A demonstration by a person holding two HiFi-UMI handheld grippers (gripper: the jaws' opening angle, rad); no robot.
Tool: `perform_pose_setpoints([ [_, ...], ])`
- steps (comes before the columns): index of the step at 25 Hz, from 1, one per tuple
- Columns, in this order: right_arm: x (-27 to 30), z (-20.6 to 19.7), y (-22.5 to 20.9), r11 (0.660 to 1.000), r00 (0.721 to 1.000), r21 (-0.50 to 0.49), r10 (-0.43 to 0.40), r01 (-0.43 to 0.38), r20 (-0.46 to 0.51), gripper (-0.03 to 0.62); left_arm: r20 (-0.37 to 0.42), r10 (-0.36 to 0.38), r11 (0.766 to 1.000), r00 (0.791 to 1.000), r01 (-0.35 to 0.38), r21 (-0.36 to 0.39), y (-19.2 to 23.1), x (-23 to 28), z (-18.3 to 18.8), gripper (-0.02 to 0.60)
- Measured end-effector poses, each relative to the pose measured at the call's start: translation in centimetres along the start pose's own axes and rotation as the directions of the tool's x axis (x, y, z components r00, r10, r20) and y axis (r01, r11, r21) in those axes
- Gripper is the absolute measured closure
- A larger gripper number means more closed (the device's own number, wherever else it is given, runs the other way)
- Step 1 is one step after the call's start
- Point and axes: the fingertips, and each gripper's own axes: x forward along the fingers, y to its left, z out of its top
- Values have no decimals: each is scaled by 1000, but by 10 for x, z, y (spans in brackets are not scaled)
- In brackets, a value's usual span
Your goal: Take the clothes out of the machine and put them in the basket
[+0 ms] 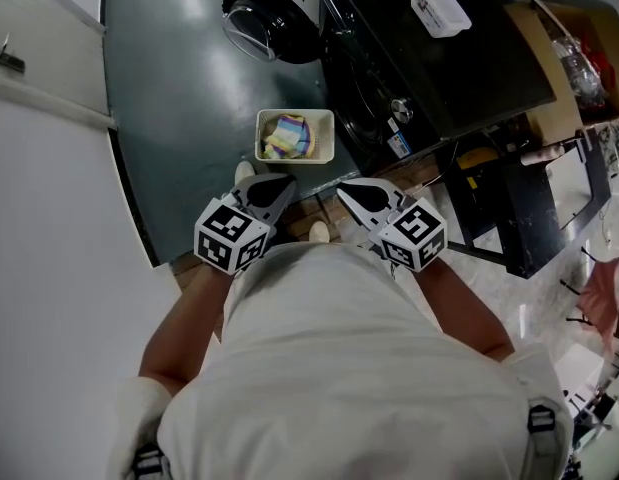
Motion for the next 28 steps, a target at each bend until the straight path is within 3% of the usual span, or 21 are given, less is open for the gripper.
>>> perform_pose_setpoints([
  [17,17,-15,-3,999,999,-4,37,-37,2,589,-63,34,998,997,-36,-42,10,6,-26,584],
  [28,32,-15,-31,1000,999,26,16,-17,43,589,-99,27,999,995,-31,-40,26,26,-31,584],
])
